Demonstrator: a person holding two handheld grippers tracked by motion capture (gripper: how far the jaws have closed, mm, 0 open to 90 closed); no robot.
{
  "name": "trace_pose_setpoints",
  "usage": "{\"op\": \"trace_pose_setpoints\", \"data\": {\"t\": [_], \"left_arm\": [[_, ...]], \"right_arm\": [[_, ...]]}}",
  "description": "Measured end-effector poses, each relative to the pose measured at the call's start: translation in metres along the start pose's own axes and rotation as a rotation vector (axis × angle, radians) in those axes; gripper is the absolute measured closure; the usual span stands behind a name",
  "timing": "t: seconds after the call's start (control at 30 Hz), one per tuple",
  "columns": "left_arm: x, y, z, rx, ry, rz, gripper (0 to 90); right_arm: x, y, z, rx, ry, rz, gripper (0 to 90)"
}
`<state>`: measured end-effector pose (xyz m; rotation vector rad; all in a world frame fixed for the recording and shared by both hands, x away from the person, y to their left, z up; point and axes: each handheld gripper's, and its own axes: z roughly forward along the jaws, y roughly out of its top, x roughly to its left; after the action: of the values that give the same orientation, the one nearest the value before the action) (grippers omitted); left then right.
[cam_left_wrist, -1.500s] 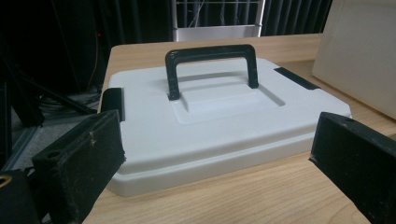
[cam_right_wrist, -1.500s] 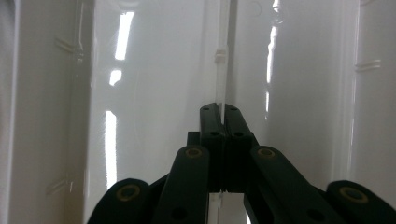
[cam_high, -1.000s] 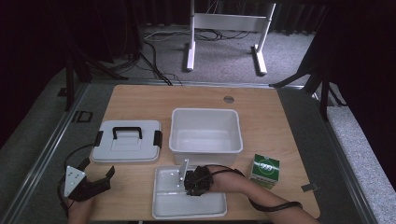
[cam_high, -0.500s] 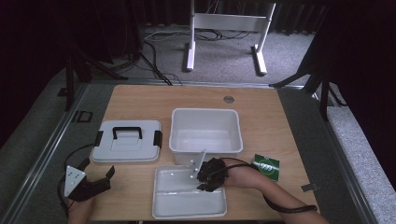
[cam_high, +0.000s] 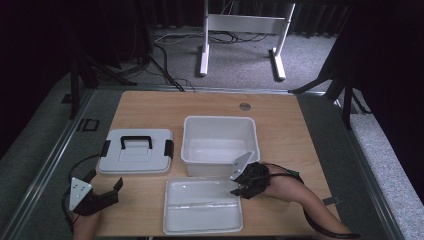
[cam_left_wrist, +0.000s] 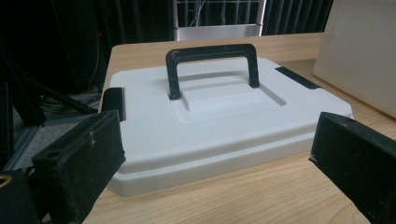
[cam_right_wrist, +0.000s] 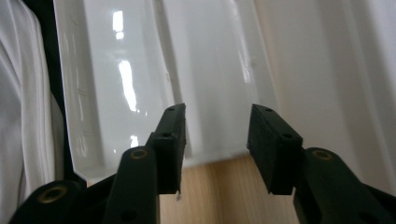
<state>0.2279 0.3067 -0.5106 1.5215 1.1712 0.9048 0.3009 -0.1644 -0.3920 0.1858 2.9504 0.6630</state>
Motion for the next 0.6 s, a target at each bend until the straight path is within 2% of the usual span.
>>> {"op": "trace_pose_setpoints", "data": {"t": [0.1, 0.23, 0.27, 0.33, 0.4, 0.43, 0.5, 0.57, 0.6], "left_arm": [[0.0, 0.0, 0.0, 0.0, -0.002, -0.001, 2.3], [0.0, 0.0, 0.0, -0.001, -0.001, -0.002, 2.4], [0.0, 0.0, 0.0, -0.001, -0.001, -0.003, 2.3], [0.0, 0.0, 0.0, 0.001, -0.001, -0.002, 2.3], [0.0, 0.0, 0.0, 0.001, 0.0, -0.004, 2.3], [0.0, 0.0, 0.0, 0.001, 0.0, -0.004, 2.3], [0.001, 0.0, 0.0, 0.001, -0.002, -0.006, 2.3], [0.001, 0.0, 0.0, 0.003, -0.002, -0.006, 2.3], [0.001, 0.0, 0.0, 0.004, -0.002, -0.005, 2.4]], "right_arm": [[-0.005, -0.012, -0.013, -0.022, -0.026, 0.032, 51.0], [-0.014, -0.032, -0.03, -0.046, -0.056, 0.107, 45.1], [-0.017, -0.039, -0.035, -0.053, -0.061, 0.128, 39.5], [-0.02, -0.048, -0.04, -0.06, -0.08, 0.153, 36.7], [-0.023, -0.059, -0.047, -0.08, -0.084, 0.196, 28.2], [-0.024, -0.064, -0.05, -0.085, -0.095, 0.216, 28.1], [-0.026, -0.074, -0.055, -0.093, -0.117, 0.238, 20.3], [-0.027, -0.083, -0.059, -0.1, -0.113, 0.259, 18.4], [-0.027, -0.088, -0.06, -0.095, -0.127, 0.261, 15.4]]}}
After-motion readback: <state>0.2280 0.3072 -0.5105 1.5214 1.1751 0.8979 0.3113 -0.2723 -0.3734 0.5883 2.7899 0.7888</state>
